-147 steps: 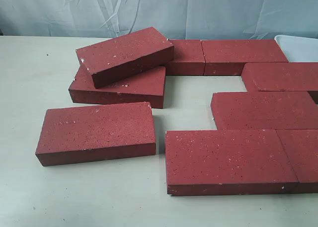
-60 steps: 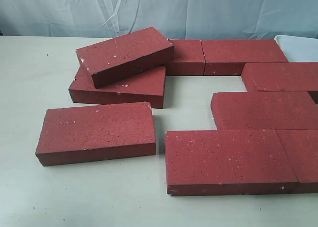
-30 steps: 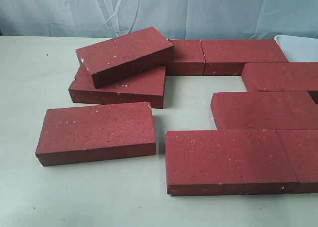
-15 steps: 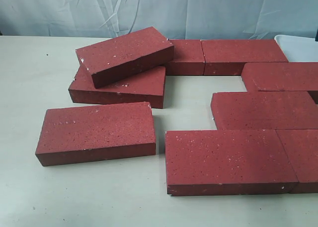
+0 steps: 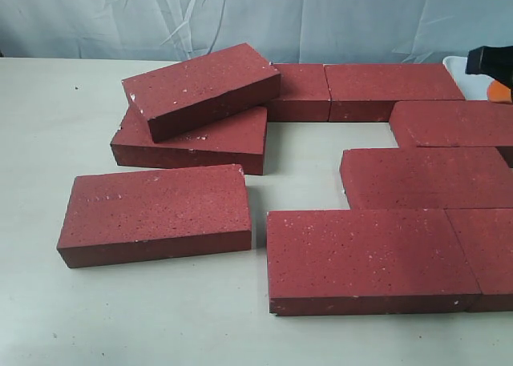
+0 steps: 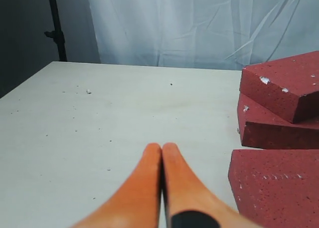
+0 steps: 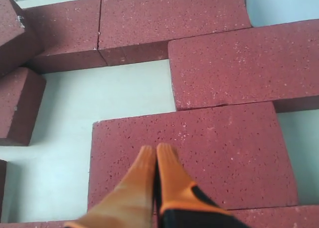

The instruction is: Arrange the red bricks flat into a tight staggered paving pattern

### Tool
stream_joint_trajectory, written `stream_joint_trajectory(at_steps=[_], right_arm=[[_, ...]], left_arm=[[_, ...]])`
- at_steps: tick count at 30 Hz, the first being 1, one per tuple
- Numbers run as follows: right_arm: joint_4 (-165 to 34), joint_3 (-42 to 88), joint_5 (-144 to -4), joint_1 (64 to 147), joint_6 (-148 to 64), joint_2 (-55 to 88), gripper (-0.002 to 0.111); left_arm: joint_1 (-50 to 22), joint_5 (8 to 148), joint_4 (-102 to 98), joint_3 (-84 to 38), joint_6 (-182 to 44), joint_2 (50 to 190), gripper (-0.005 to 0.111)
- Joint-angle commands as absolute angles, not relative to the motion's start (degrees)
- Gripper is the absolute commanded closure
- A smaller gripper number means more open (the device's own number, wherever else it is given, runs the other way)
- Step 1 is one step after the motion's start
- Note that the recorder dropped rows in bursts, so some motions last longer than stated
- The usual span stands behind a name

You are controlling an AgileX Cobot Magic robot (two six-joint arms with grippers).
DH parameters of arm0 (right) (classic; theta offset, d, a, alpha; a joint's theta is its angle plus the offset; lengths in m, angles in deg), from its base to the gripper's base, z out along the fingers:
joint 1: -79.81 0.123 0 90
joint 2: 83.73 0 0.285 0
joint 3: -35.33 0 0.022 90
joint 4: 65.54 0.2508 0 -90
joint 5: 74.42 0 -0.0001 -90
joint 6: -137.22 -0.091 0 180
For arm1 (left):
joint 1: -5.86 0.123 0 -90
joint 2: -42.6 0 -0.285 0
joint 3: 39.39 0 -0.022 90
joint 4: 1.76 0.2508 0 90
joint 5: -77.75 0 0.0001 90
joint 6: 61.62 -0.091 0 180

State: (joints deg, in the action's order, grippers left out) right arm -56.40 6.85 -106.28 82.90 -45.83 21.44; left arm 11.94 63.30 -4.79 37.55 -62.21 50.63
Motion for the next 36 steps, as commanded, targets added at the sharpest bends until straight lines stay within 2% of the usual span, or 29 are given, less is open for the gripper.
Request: stream_joint_trajectory(at_steps=[1,20,36], right_arm=[[-53.6,10.0,-107.3,84.5,-42.8,17.8,0.109],[-50.9,22.5,-106.9,97.8,-40.9,3.2,0.109],[-51.5,23.5,-105.1,99.2,-40.9,-4.4,0.109]], left_arm=[[13.2,64.0,-4.5,37.8,-62.2,50.4,0.107],[13.0,64.0,-4.0,37.8,-62.2,50.4,0.107],[10.2,64.0,-3.3,37.8,-62.2,50.4,0.107]])
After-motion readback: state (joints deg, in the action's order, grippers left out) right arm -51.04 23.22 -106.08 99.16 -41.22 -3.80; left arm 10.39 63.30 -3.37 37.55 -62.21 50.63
